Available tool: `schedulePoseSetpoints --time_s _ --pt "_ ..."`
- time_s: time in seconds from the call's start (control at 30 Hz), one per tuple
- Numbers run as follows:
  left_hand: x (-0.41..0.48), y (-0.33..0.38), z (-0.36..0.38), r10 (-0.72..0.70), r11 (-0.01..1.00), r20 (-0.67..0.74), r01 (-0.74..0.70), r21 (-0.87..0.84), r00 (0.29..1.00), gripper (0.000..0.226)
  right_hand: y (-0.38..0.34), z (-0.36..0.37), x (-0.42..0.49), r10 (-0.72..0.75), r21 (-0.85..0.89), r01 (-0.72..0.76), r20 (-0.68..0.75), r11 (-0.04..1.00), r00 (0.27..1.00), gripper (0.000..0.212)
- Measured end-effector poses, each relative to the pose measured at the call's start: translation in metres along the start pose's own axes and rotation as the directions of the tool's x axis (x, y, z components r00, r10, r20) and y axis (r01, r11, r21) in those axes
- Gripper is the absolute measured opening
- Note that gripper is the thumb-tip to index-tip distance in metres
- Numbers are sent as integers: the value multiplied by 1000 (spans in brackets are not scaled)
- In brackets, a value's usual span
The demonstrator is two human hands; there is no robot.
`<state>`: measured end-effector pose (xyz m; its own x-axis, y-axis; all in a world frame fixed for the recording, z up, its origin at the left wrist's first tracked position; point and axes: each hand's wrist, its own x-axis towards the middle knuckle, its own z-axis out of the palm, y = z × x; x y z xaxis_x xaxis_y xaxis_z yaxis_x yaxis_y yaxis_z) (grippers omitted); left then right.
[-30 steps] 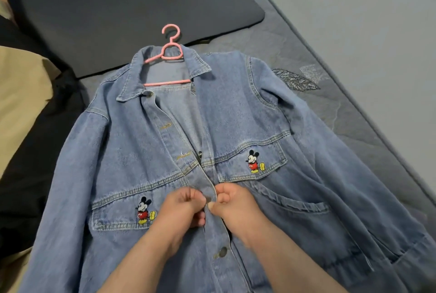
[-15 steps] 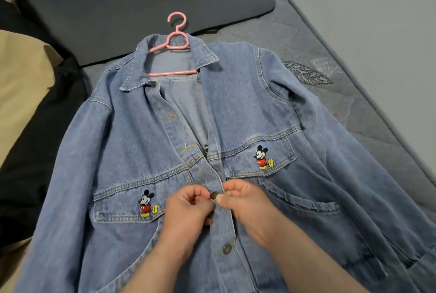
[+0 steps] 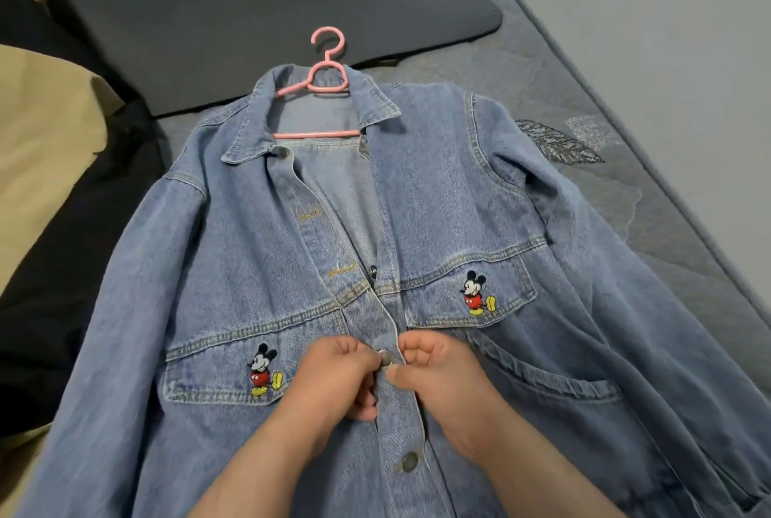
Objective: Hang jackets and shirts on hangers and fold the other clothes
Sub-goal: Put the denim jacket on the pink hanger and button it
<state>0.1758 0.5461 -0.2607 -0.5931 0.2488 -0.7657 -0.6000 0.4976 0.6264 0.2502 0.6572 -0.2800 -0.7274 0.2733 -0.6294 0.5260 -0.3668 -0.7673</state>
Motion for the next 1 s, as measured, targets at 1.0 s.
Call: schedulePoseSetpoints --time_s 1.0 --pt "31 54 -25 471 552 -132 -175 815 872 16 -73 -23 89 -393 -646 458 255 611 884 21"
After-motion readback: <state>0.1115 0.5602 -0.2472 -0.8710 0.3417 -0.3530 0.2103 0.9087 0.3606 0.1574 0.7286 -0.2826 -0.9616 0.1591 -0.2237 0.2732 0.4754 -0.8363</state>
